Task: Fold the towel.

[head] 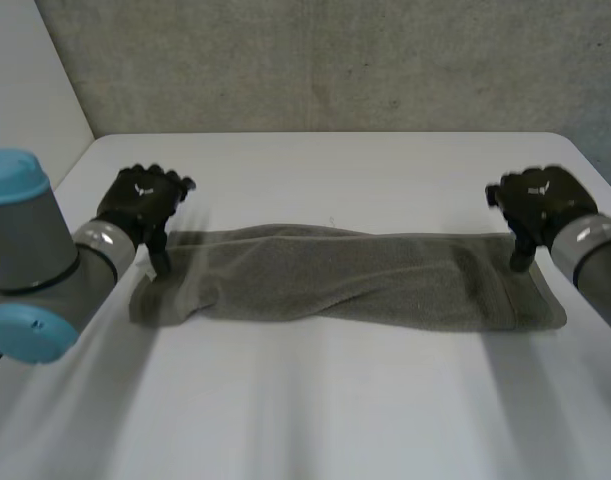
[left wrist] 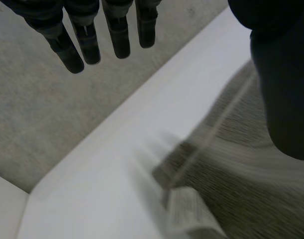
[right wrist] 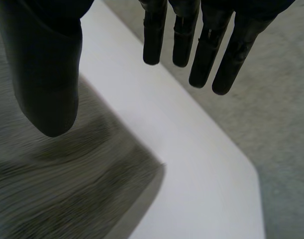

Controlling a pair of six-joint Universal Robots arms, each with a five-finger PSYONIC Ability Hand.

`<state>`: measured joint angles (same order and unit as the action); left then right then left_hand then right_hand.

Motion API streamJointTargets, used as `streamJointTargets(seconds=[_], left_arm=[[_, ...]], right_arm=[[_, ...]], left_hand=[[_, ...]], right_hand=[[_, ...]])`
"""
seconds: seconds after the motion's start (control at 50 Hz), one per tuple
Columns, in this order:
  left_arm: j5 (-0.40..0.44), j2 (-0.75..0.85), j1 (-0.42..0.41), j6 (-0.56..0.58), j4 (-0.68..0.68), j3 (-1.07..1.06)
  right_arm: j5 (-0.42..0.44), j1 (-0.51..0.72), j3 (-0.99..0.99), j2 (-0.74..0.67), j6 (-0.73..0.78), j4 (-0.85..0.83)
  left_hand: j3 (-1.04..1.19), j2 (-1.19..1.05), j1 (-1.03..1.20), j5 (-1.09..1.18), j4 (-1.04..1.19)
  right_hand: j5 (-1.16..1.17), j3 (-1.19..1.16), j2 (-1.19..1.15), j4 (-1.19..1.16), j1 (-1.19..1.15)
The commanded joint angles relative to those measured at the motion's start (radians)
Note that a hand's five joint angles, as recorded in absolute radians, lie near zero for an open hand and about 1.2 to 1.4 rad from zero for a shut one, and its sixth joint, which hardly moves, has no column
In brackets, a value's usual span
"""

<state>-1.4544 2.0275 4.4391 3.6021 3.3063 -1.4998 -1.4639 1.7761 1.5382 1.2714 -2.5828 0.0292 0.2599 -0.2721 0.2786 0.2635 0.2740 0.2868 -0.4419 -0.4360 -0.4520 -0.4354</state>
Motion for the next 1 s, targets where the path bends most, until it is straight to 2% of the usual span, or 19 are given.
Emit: streamJointTargets(seconds=[0.02, 0.2, 0.4, 0.5, 0.54, 0.56, 0.6, 0.82, 0.92, 1.0], left_arm=[[0.002, -0.035, 0.011, 0.006, 0.033, -0.144], [0.0, 0.008, 0.022, 0.007, 0.096, -0.16], [-0.001, 0.05, 0.023, 0.007, 0.107, -0.146], [-0.001, 0.053, 0.023, 0.007, 0.11, -0.146], [-0.001, 0.054, 0.023, 0.007, 0.113, -0.145], [-0.001, 0.054, 0.023, 0.007, 0.113, -0.145], [-0.001, 0.059, 0.023, 0.007, 0.124, -0.145], [-0.009, 0.073, 0.022, 0.007, 0.15, -0.16], [-0.012, 0.06, 0.011, 0.007, 0.144, -0.168], [-0.012, 0.05, 0.005, 0.007, 0.139, -0.174]], right_arm=[[0.043, -0.058, 0.196, 0.04, 0.042, -0.021], [0.079, -0.119, 0.29, 0.011, 0.062, -0.139], [0.063, -0.124, 0.26, -0.086, 0.067, -0.178], [0.062, -0.136, 0.24, -0.127, 0.082, -0.19], [0.062, -0.152, 0.232, -0.138, 0.092, -0.198], [0.062, -0.152, 0.232, -0.138, 0.092, -0.198], [0.063, -0.167, 0.224, -0.144, 0.092, -0.204], [0.051, -0.234, 0.201, -0.122, 0.099, -0.213], [0.034, -0.348, 0.172, -0.093, 0.174, -0.196], [0.037, -0.388, 0.158, -0.093, 0.237, -0.199]], left_hand=[[0.012, 0.0, -0.006, -0.166, -0.002], [0.024, -0.012, 0.005, -0.154, 0.01], [0.027, -0.015, 0.008, -0.151, 0.013], [0.027, -0.015, 0.008, -0.151, 0.013], [0.027, -0.015, 0.008, -0.151, 0.013], [0.027, -0.015, 0.008, -0.151, 0.013], [0.027, -0.015, 0.008, -0.151, 0.013], [0.027, -0.015, 0.008, -0.151, 0.013], [0.027, -0.015, 0.008, -0.151, 0.013], [0.027, -0.015, 0.008, -0.151, 0.013]], right_hand=[[0.073, -0.092, -0.098, -0.082, -0.099], [0.12, -0.139, -0.145, -0.129, -0.146], [0.208, -0.227, -0.233, -0.217, -0.234], [0.363, -0.383, -0.389, -0.373, -0.389], [0.644, -0.663, -0.669, -0.653, -0.67], [0.645, -0.665, -0.671, -0.655, -0.671], [0.933, -0.953, -0.959, -0.943, -0.959], [0.935, -0.954, -0.96, -0.944, -0.961], [0.935, -0.954, -0.96, -0.944, -0.961], [0.935, -0.954, -0.96, -0.944, -0.961]])
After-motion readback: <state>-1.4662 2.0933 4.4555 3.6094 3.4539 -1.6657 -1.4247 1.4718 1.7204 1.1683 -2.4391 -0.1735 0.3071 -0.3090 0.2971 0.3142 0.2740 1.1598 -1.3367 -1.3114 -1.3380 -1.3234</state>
